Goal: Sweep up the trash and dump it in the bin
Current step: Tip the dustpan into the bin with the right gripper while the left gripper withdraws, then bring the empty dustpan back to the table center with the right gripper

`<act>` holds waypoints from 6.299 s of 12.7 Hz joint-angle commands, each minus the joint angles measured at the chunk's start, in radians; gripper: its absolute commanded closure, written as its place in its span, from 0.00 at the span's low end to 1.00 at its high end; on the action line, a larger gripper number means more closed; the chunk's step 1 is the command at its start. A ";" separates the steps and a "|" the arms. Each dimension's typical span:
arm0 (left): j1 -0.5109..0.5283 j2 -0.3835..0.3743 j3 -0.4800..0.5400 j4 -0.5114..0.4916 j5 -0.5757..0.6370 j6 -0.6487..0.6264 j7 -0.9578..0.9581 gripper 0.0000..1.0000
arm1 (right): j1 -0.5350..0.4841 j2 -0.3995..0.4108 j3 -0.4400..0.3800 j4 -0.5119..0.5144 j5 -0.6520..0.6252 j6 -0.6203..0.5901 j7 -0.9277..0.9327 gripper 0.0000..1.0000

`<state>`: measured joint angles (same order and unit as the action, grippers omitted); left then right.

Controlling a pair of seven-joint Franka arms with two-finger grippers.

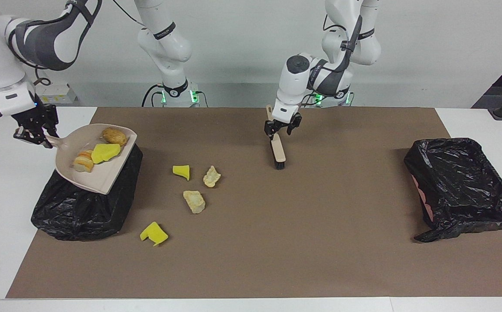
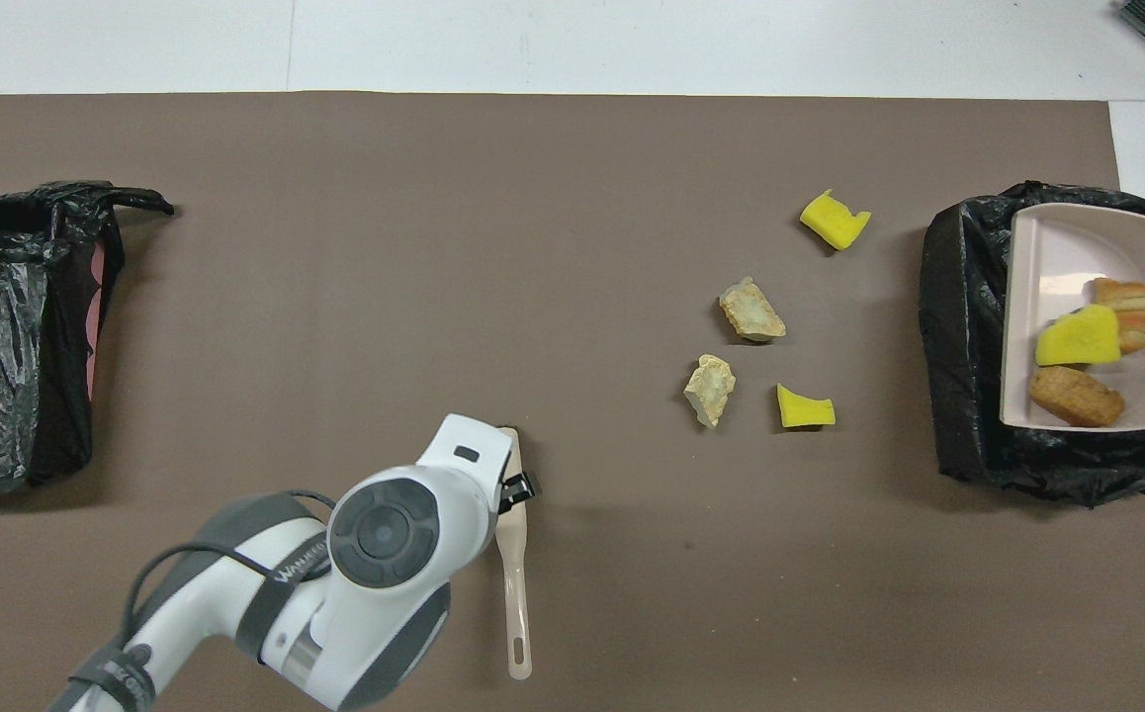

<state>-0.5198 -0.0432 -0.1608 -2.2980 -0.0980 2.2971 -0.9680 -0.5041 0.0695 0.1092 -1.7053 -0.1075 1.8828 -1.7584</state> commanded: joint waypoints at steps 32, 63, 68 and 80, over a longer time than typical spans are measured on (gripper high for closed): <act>0.483 0.066 0.148 0.740 0.064 -0.763 0.968 0.00 | 0.236 0.046 0.024 0.072 -0.793 0.047 0.442 1.00; 0.488 0.043 0.150 0.749 0.067 -0.778 1.109 0.00 | 0.745 0.369 0.030 0.351 -0.028 -0.034 2.099 1.00; 0.486 0.042 0.152 0.750 0.067 -0.778 1.109 0.00 | 0.829 0.519 0.035 0.535 -0.021 -0.045 2.281 1.00; 0.488 0.042 0.152 0.749 0.067 -0.778 1.109 0.00 | 0.989 0.714 0.058 0.668 -0.020 0.065 2.360 1.00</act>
<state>-0.0222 0.0080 -0.0189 -1.5503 -0.0463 1.5344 0.1307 0.4789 0.7559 0.1603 -1.0819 -0.1438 1.9289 0.5853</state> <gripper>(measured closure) 0.000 0.683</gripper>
